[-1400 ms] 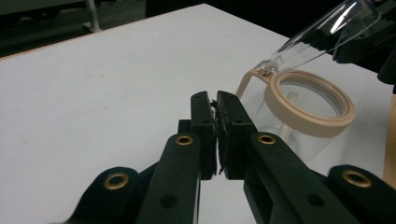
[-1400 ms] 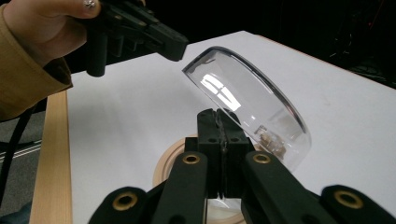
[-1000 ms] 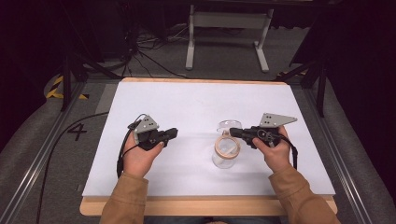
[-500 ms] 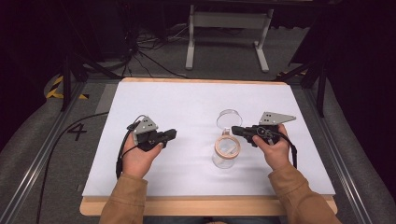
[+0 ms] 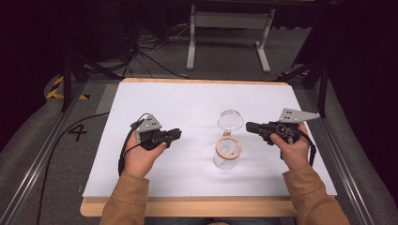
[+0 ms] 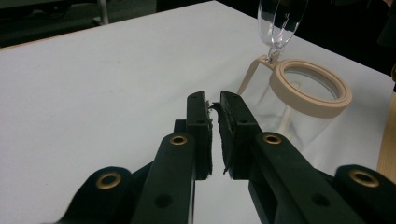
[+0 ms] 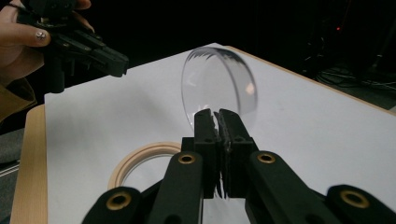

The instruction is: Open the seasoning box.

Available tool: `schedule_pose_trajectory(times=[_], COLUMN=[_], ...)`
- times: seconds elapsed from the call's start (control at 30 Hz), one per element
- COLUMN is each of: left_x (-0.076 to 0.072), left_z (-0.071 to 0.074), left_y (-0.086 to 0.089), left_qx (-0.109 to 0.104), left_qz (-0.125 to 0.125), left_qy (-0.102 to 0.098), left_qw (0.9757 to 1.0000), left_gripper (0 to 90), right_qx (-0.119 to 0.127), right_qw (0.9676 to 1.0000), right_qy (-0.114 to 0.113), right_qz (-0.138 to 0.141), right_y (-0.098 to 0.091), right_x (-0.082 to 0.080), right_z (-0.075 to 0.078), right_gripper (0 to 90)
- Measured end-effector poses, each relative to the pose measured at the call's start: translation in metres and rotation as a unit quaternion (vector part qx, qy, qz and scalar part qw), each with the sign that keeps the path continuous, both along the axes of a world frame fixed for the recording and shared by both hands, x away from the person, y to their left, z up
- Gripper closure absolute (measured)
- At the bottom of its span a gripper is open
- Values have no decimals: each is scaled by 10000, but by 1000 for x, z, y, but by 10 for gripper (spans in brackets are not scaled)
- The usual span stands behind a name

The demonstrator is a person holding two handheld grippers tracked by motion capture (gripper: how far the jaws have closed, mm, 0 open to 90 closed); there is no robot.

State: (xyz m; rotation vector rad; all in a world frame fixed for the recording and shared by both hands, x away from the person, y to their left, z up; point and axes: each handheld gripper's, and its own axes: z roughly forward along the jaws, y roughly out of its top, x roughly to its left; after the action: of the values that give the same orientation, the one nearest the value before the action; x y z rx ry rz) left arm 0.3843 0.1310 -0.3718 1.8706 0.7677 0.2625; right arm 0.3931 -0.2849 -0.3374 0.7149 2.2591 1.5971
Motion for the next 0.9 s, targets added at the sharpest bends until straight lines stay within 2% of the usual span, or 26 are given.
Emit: schedule_pose_trajectory(times=[0.2, 0.27, 0.3, 0.37, 0.53, 0.57, 0.7, 0.73, 0.8, 0.9], left_x=[3, 4, 6, 6, 11, 13, 18, 21, 25, 29], left_z=[2, 2, 2, 2, 0, -2, -9, -12, -18, -25], left_y=[4, 5, 7, 9, 16, 18, 22, 24, 27, 30], left_qx=[158, 184, 256, 285, 446, 494, 547, 583, 686, 710], left_qz=[-72, -34, -29, 31, 158, 222, 321, 365, 453, 489], left_qy=[112, 175, 142, 241, 286, 382, 510, 574, 661, 775], left_qw=[9998, 9997, 9996, 9993, 9985, 9978, 9967, 9960, 9944, 9933], left_gripper=[802, 798, 798, 795, 786, 779, 766, 763, 758, 752], right_qx=[-9, -27, -38, -57, -76, -253, -481, -507, -620, -844], right_qw=[9998, 9996, 9995, 9992, 9981, 9960, 9922, 9904, 9877, 9811], right_qy=[-26, -29, -23, 21, 135, 207, 317, 407, 646, 887], right_qz=[-196, -286, -316, -394, -588, -834, -1103, -1220, -1285, -1497], right_y=[-25, -32, -35, -44, -60, -71, -82, -87, -94, -101], right_x=[-3, -4, -5, -6, -5, -4, -2, 0, 4, 11], right_z=[8, 10, 10, 11, 10, 7, 1, -2, -10, -23], right_gripper=[824, 805, 795, 783, 747, 726, 693, 678, 650, 608])
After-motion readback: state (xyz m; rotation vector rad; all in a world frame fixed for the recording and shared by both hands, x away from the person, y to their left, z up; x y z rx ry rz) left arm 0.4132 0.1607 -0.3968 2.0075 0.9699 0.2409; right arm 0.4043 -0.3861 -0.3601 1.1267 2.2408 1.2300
